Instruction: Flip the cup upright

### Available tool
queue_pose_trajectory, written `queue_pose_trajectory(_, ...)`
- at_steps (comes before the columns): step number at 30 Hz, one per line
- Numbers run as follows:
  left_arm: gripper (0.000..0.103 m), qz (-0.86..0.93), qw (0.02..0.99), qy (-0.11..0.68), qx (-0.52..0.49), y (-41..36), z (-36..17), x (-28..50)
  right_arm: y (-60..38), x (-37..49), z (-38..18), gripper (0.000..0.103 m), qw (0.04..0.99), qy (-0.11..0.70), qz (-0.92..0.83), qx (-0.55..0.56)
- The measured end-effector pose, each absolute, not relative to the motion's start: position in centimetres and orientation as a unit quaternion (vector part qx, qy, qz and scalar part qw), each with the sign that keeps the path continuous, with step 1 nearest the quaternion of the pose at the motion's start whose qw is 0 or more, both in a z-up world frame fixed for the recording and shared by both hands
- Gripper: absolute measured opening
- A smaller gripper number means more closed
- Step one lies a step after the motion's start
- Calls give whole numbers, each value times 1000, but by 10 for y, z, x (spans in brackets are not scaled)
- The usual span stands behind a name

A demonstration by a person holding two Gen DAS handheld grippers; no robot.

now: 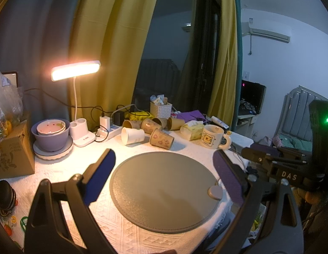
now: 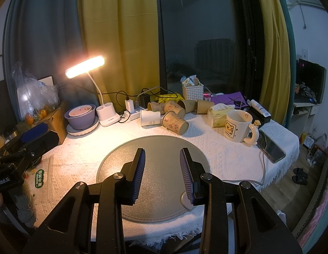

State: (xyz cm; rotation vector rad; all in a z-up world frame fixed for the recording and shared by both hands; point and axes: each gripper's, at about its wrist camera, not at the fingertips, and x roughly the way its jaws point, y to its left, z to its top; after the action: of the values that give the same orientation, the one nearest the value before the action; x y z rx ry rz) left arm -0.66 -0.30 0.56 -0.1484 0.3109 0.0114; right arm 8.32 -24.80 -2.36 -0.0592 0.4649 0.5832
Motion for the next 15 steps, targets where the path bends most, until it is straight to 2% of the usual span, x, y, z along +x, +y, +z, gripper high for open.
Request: queue_pose_trajectory(15,94,6,985,154,-75,-3,5,-7,-248,83,-23,36,931,227,285,-29)
